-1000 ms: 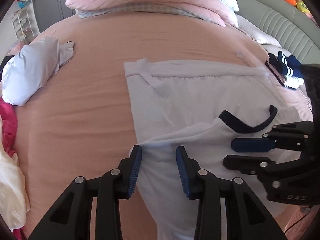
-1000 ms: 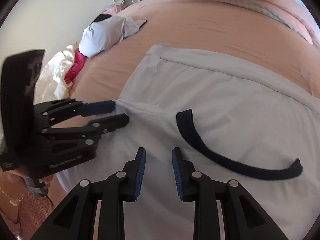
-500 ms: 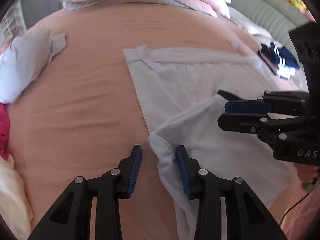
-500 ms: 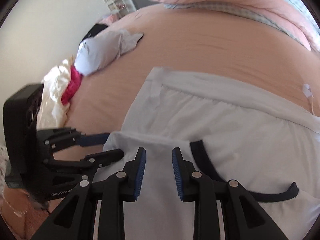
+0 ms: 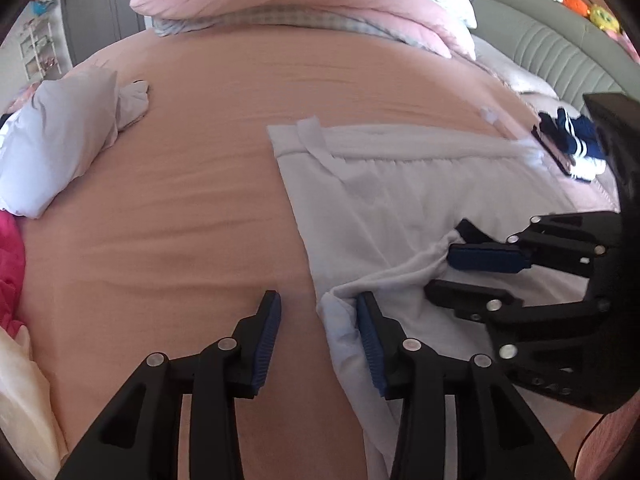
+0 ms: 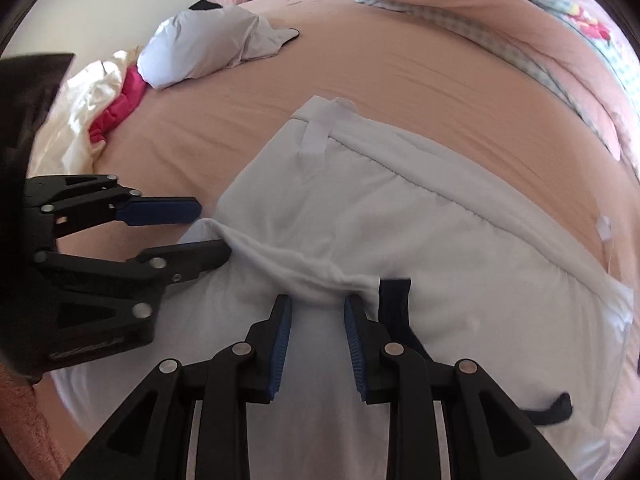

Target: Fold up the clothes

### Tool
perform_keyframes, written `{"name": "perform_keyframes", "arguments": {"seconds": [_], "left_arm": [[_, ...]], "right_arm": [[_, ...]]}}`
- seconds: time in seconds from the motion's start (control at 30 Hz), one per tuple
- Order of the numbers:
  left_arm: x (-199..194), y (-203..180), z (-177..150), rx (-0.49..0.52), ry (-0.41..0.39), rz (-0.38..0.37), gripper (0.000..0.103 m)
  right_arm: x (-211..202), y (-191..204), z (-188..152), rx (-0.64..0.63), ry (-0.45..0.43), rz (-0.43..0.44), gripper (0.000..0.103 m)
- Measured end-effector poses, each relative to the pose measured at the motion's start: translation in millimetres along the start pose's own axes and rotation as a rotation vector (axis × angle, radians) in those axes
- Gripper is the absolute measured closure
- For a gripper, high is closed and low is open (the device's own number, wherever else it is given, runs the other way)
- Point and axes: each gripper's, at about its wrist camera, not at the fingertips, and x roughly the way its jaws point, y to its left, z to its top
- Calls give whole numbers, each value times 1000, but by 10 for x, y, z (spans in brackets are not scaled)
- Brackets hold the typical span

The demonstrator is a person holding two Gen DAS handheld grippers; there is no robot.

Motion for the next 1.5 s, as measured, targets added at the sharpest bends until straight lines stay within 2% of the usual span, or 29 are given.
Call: {"name": "perform_keyframes", "arguments": {"seconds": [0.07, 0.1, 0.17, 0.27, 0.43, 0.53, 0.57, 0.63, 0.7, 0.73, 0.77, 0.83, 0.93, 1.03, 1.1, 1.13, 1.27, 1.33, 1.4, 1.5], "left_arm": [[-229, 69, 20, -35, -112, 16, 66], [-307, 78, 19, -33, -123, 2, 66], [-430, 64, -2, -16, -124, -19, 66], [-527, -133, -139, 35, -64, -54, 66], [-604, -663, -374, 140, 50, -103, 66], [-534, -1079, -484, 281, 72, -79, 66], [-491, -1189, -555, 323, 83, -51, 66], [-427, -1292, -683, 405, 96, 12, 65], [-438, -1347, -771, 456, 100, 53, 65], [-495, -1321, -779, 448, 111, 60, 65], [-552, -1291, -785, 437, 124, 68, 65], [-662, -1185, -797, 400, 138, 100, 64], [-844, -1081, -785, 261, 113, 36, 65], [-960, -1200, -745, 149, 44, -53, 65], [-987, -1395, -703, 113, 2, -127, 65], [-936, -1500, -696, 121, 7, -130, 65], [-657, -1775, -797, 183, 101, -71, 65], [-635, -1724, -895, 200, 134, -35, 62], [-715, -1621, -969, 194, 132, -27, 63], [-828, -1484, -1070, 189, 127, -3, 63]], "right_arm": [[7, -10, 95, 2, -25, -24, 76], [-77, -38, 134, 30, -49, -32, 76], [-282, -92, 135, 86, -98, -16, 76], [-520, -93, -46, 150, -102, 32, 76], [-927, -211, -717, 221, -82, -18, 76], [-1099, -593, -1197, 299, -50, -114, 76], [-1126, -751, -1355, 333, -33, -140, 76], [-1219, -1039, -1653, 378, -28, -121, 76], [-1332, -1248, -1867, 370, -67, -28, 77], [-1375, -1321, -1922, 354, -90, -10, 77], [-1402, -1388, -1937, 345, -94, -32, 80], [-1467, -1529, -1951, 349, -74, -118, 76], [-1624, -1726, -2005, 412, -61, -222, 76], [-1823, -1616, -2074, 451, -148, -132, 76], [-1853, -1385, -2091, 407, -174, -97, 76], [-1832, -1262, -2093, 379, -178, -87, 76], [-1539, -984, -2169, 299, -123, -108, 76], [-1458, -973, -2248, 292, -115, -115, 76], [-1492, -1058, -2317, 323, -123, -83, 77], [-1582, -1263, -2458, 441, -164, -27, 80]]}}
